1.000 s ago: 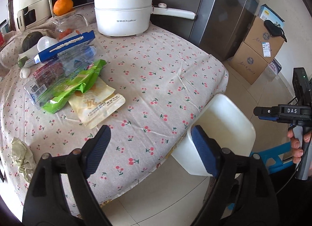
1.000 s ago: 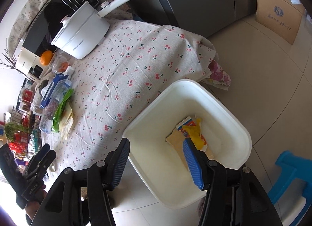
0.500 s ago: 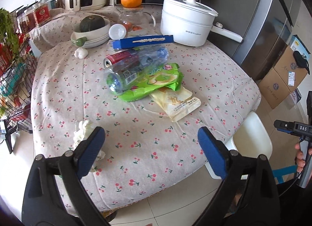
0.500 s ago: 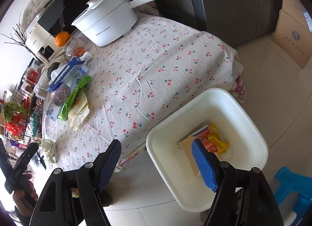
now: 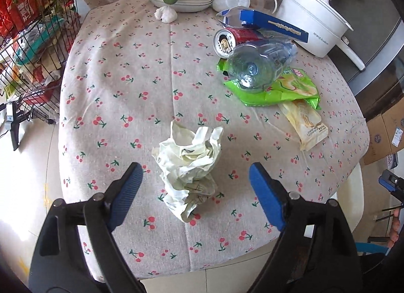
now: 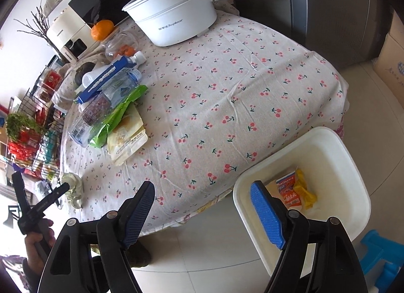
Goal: Collect trash
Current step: 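Grasp the crumpled white tissue with the left gripper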
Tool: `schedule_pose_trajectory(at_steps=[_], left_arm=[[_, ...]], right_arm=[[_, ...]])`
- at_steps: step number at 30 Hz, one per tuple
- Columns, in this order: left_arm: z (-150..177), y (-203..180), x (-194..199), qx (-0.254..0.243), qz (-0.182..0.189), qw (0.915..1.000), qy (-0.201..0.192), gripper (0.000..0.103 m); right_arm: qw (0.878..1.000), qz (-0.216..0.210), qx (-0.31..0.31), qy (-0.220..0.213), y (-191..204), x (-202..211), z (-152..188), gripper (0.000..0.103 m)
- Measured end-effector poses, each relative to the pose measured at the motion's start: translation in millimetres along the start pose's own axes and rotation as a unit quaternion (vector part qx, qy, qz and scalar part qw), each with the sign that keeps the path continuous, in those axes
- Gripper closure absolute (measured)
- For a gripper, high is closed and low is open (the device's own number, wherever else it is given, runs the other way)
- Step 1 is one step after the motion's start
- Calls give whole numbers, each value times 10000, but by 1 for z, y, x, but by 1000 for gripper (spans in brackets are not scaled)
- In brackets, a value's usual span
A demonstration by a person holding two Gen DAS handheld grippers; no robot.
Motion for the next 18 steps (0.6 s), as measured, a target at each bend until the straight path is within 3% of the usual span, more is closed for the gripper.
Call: schedule_pose_trajectory(at_steps=[1,4,7,13,18], left_arm=[[0,-1,-3,-15,39,10000,52,32],[3,-2,-8,-36,35,9998,168,78],[-2,-5,10,-34,152,9998,-127,85],[-7,-12,55,-121,496,9957,-777,85],[-8,-11,68,-108,601,9939,-916,85]], right_arm=[[10000,15,22,7,3,-3,-1,23],[9999,79,87,36,10,-12,-3,23],[9998,127,122,106,16,-24,-5,23],[9989,285,355,143,36,-49,-15,23],[9982,218,517,221,62,-81,-18,23]])
Point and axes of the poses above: each gripper's, at about its wrist camera, not at the fingertips, and x roughly against the way its jaws point, y to its left, z to its underside, the point moved 5 cm from there along -x, roughly the way its jaws point, and after that the axes turned 14 degrees about -z, right-handed, at the moved point
